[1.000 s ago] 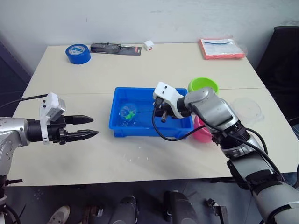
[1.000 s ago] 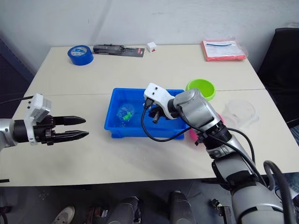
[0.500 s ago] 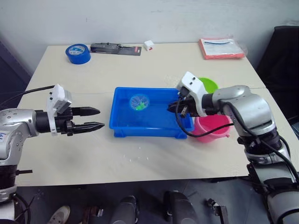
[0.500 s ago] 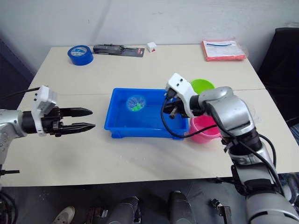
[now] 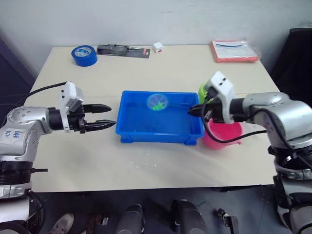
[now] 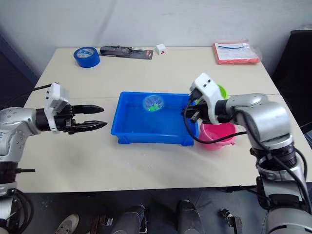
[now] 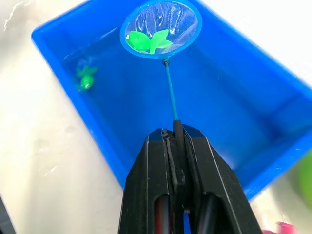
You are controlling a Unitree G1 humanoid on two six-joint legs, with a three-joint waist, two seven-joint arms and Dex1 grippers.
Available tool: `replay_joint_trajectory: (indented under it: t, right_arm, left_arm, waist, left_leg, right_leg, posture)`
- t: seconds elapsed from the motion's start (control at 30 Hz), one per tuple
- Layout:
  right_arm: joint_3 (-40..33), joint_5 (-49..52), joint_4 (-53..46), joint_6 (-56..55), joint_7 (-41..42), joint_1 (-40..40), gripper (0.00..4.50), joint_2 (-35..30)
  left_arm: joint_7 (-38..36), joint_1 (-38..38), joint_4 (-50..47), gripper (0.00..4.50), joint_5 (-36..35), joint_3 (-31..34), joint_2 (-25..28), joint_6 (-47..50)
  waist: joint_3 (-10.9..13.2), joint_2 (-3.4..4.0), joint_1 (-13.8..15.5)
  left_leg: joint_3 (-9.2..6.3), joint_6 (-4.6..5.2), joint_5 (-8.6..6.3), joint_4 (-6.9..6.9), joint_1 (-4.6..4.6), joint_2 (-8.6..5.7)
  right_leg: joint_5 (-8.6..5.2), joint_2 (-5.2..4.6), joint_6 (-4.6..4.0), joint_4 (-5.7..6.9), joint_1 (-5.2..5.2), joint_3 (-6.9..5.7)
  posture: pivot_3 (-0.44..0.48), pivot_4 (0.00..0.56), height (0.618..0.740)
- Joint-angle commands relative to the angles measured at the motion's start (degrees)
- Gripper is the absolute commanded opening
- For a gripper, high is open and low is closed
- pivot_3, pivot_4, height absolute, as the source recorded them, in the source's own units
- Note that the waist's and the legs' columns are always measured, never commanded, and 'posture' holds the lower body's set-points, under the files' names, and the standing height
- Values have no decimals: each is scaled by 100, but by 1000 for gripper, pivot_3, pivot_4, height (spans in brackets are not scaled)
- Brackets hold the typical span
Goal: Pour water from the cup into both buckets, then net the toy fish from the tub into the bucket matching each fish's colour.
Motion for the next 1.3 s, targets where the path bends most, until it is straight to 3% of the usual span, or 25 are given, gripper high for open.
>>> replay_joint_trajectory:
  t: [0.03,0.3,0.6,0.83,1.3]
  right_arm:
    - [-834,-27,351,-81,-257,-123,798,-513]
    - [-1202,-182,840,-378,-721,203,798,-1096]
    - [-242,-1346,473,-1998,-1267,1003,798,-1505]
    - [534,-3012,86,-3607,-1847,1763,798,-2025]
    - [992,-5755,335,-5394,-2742,2352,798,-2327]
  left_arm:
    - [-27,-376,233,3263,120,-64,-178,-315]
    - [-198,-750,835,3263,380,-283,-446,-697]
    - [-356,-1044,1267,3263,573,-410,-634,-956]
    - [-436,-1115,1373,3263,624,-399,-684,-1019]
    - [-427,-1031,1310,3263,650,-360,-698,-987]
  waist:
    - [0,0,68]
    - [0,0,22]
    - [0,0,23]
    - [0,0,46]
    - [0,0,34]
  left_leg:
    - [0,3,1,5,-2,-4]
    - [8,11,3,-3,-2,-11]
    - [22,14,5,-1,-2,-12]
    - [22,17,6,3,-4,-16]
    - [26,17,7,0,-4,-15]
  right_leg:
    - [0,-6,0,-3,3,-4]
    - [0,-15,0,-5,0,-9]
    - [0,-15,0,-8,-1,-14]
    - [0,-15,0,-10,-1,-17]
    - [0,-7,0,-15,-1,-18]
  posture:
    - [0,150,737]
    - [0,150,737]
    - [0,150,737]
    - [0,150,737]
    - [0,150,737]
